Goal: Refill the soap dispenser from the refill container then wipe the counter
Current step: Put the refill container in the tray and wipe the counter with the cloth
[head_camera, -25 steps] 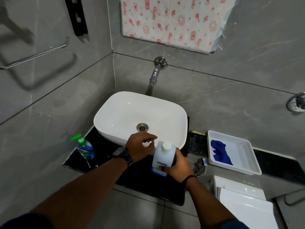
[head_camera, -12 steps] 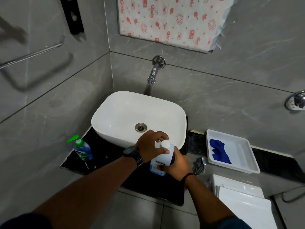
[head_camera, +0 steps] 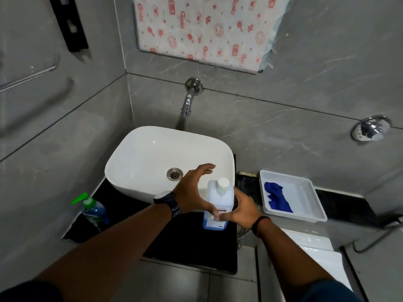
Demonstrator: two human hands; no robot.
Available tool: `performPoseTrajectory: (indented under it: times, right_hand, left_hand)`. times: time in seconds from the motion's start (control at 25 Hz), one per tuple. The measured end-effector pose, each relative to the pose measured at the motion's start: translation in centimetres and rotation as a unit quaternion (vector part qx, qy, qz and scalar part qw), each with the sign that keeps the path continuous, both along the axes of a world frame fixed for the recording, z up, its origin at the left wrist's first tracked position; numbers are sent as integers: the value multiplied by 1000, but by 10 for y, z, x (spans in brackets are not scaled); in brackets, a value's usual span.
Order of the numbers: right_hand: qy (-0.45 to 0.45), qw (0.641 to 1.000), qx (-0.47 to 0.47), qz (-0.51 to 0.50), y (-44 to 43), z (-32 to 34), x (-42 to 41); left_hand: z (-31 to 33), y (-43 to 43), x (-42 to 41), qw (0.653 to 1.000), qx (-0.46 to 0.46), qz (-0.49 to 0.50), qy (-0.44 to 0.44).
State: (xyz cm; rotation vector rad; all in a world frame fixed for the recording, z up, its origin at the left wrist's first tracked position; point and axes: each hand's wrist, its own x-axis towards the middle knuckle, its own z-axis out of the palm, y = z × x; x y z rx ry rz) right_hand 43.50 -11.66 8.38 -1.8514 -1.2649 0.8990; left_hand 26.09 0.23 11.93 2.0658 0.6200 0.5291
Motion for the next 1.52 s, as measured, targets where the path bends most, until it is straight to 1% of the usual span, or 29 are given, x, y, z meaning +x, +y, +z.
performPoseTrajectory:
  times: [0.08, 0.16, 0.28, 0.36, 0.44, 0.52, 0.6, 0.64, 0.68, 0.8, 0.92, 1.0, 1.12, 1.2, 1.28, 1.36, 1.48, 1.52]
  right_hand:
    - [16, 1000, -10, -4, -1, 14, 13]
    - [31, 999, -9, -36, -5, 23, 27]
    - [30, 993, 26, -109, -18, 32, 51]
    - [17, 986, 58, -153, -27, 31, 63]
    - [-7, 976, 75, -207, -37, 19, 75]
    - [-18, 950, 96, -295, -41, 1, 92]
    - [-19, 910, 129, -395, -41, -19, 126]
    - [-20, 892, 136, -430, -41, -28, 146]
    - [-22, 883, 137, -449, -41, -36, 168]
    - [-35, 887, 115, -445, -44, -71, 258]
    - [-41, 891, 81, -444, -43, -115, 340]
    - [-35, 889, 69, -452, -40, -144, 378]
    - [-31, 885, 44, -462, -32, -190, 424]
    - [-24, 882, 41, -469, -25, -215, 444]
    - [-22, 877, 44, -478, -17, -235, 459]
    - [-23, 871, 44, -489, -13, -250, 468]
    - [-26, 866, 39, -497, -11, -264, 472]
    - [-13, 866, 45, -497, -10, -266, 471]
  left_hand:
    - [-5, 9, 9, 998, -33, -28, 40]
    - [-9, 13, 29, 995, -50, -61, 65]
    - [-8, 9, 71, 994, -70, -74, 30]
    - [-4, 5, 102, 996, -62, -61, -2]
    - [-3, -1, 143, 997, -43, -58, -15]
    - [-5, -11, 190, 998, -2, -67, -17]
    - [-13, -23, 244, 996, 37, -74, -22]
    - [-20, -26, 269, 996, 47, -77, -25]
    - [-27, -27, 293, 995, 52, -82, -21]
    - [-71, -21, 370, 992, 61, -94, 54]
    - [-134, -6, 421, 982, 115, -53, 137]
    - [-171, 3, 439, 968, 145, -57, 197]
    - [-221, 19, 460, 935, 226, -72, 262]
    - [-246, 28, 466, 918, 266, -65, 287]
    - [-266, 33, 466, 913, 281, -35, 294]
    - [-279, 36, 462, 914, 277, -14, 295]
    - [-294, 38, 457, 916, 258, -31, 306]
    - [-296, 39, 456, 917, 255, -36, 306]
